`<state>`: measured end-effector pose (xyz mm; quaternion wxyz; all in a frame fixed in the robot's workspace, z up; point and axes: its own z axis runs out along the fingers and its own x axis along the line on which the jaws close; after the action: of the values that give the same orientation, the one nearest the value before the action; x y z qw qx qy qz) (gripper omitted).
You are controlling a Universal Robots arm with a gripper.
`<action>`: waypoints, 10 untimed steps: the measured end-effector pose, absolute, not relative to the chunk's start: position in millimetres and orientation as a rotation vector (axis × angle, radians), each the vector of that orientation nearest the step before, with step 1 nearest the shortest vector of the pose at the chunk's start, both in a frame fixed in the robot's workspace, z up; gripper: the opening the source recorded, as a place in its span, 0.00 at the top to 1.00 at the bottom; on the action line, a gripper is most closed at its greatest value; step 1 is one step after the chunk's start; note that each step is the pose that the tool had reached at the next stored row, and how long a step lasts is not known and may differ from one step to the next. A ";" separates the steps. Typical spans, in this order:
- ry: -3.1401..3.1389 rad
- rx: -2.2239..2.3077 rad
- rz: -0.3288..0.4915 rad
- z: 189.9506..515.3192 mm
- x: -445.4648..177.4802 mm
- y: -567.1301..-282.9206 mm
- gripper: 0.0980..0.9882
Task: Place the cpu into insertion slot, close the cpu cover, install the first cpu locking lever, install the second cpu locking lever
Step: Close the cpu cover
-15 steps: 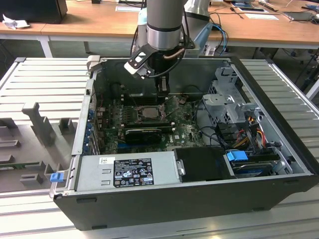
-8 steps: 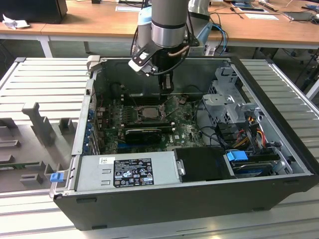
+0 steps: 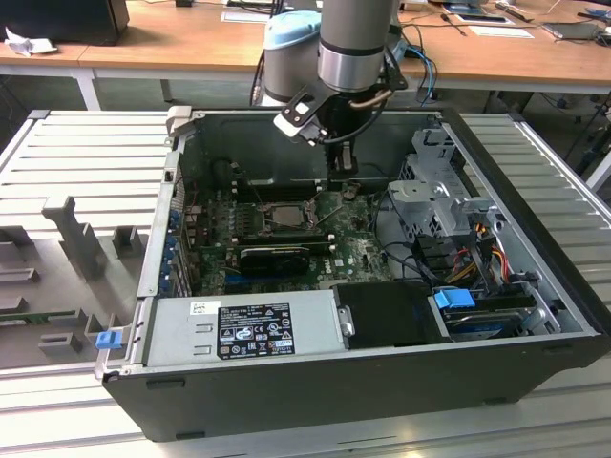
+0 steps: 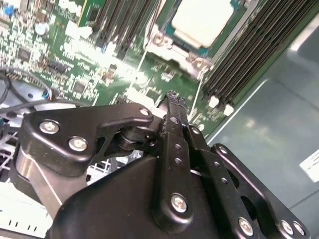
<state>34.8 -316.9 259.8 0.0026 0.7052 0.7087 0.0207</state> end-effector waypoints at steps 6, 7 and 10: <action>2.226 2.214 0.060 259.7 53.8 -316.8 0.99; 2.228 2.212 0.060 259.6 56.1 -316.9 0.99; 2.234 2.208 0.057 258.4 64.7 -317.7 0.99</action>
<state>64.7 -317.7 258.4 -0.0002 0.7028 0.7112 0.0181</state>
